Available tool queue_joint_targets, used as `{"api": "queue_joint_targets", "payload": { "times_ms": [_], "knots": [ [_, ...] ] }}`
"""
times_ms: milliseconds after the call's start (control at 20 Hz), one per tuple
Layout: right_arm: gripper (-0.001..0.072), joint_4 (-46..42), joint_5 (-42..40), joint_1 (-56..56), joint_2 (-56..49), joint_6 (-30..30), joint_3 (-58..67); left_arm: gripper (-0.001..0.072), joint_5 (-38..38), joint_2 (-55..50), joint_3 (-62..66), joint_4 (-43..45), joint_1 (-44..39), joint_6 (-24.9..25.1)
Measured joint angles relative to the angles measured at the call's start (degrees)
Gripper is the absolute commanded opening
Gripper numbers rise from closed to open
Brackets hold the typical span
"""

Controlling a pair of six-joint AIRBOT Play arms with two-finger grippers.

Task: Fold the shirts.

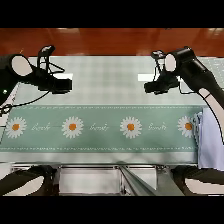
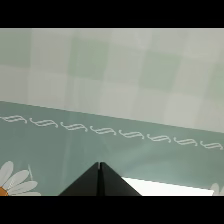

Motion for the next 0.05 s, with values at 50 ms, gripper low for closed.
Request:
{"api": "queue_joint_targets", "payload": {
  "times_ms": [50],
  "knots": [
    [0.0031,-0.09,0.0,0.0,0.0,0.0,0.0,0.0015,-0.13,0.0,0.0,0.04,0.0,-0.04]
  ]
}}
